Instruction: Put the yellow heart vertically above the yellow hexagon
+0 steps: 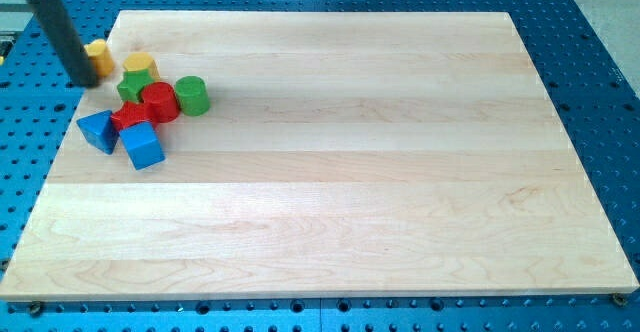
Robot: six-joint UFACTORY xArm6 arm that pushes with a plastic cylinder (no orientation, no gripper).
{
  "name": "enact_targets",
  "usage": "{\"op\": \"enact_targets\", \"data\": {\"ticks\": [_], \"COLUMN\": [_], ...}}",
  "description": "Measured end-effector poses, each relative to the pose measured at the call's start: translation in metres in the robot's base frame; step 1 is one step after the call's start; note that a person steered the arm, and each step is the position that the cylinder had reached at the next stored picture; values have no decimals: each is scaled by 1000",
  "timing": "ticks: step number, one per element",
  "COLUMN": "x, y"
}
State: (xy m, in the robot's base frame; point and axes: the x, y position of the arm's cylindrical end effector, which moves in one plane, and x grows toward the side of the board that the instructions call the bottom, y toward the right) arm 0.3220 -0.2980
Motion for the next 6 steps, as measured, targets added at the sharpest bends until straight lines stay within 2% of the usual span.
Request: {"op": "enact_targets", "data": {"ticks": [1, 2, 3, 4, 5, 6], "x": [-32, -26, -44, -76, -59, -27], "y": [23, 3, -6, 14, 52, 31]}}
